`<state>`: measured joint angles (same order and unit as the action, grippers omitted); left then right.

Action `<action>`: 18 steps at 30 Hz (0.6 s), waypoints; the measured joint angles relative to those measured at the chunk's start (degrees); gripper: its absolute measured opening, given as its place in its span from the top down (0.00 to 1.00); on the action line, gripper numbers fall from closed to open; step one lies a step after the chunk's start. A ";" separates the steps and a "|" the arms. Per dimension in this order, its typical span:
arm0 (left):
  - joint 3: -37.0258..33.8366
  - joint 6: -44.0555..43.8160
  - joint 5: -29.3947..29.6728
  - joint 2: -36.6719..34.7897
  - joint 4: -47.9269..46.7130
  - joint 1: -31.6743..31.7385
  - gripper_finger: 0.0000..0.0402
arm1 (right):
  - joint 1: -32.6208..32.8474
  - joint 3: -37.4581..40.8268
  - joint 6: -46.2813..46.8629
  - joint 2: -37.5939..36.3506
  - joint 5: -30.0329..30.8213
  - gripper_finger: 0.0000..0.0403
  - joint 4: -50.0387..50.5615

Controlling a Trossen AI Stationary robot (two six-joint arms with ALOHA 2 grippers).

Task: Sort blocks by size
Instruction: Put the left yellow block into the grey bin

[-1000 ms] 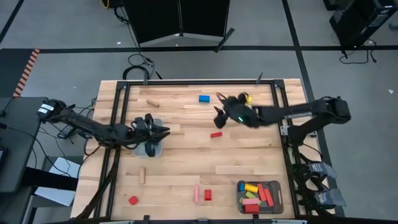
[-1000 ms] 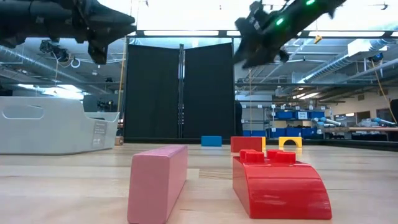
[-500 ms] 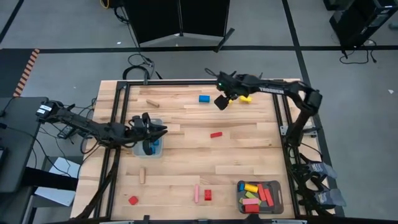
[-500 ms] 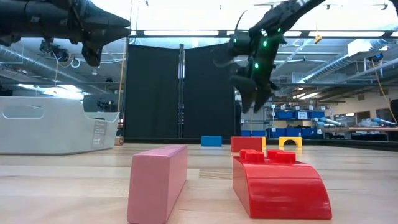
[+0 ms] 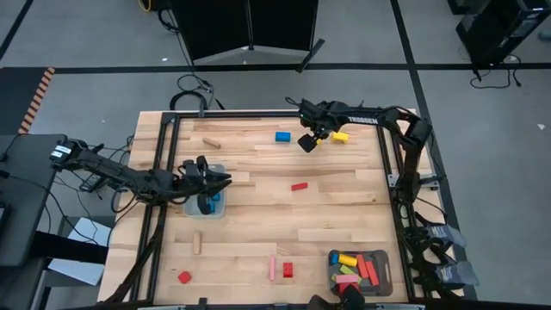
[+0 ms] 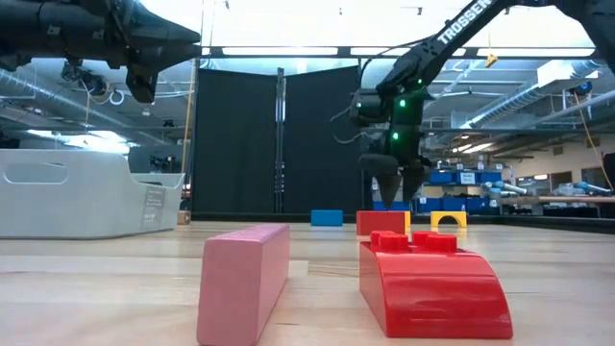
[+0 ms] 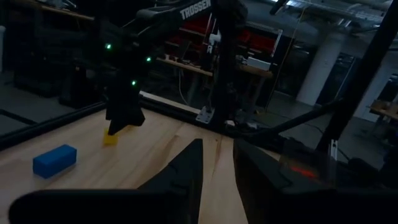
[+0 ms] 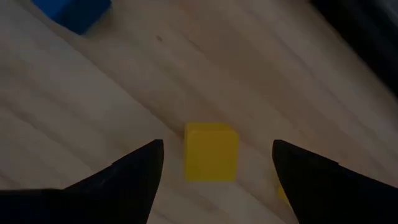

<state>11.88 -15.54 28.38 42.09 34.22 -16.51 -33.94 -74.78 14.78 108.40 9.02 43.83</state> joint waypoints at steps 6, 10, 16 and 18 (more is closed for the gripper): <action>0.00 0.03 -0.01 0.00 0.00 0.00 0.76 | -0.30 -0.14 -0.56 1.21 0.45 0.23 0.21; 0.00 0.18 -0.02 0.00 0.00 0.00 0.76 | -0.30 -0.20 -0.92 1.20 0.30 0.26 0.75; 0.02 0.25 -0.04 0.02 0.02 0.00 0.76 | 0.07 -0.20 -2.14 1.20 0.11 0.29 1.36; 0.02 0.25 -0.04 0.02 0.02 0.00 0.76 | 0.49 -0.20 -2.75 1.20 -0.11 0.30 1.92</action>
<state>11.90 -15.29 28.34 42.11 34.24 -16.51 -33.44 -74.98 12.03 109.60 8.91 45.75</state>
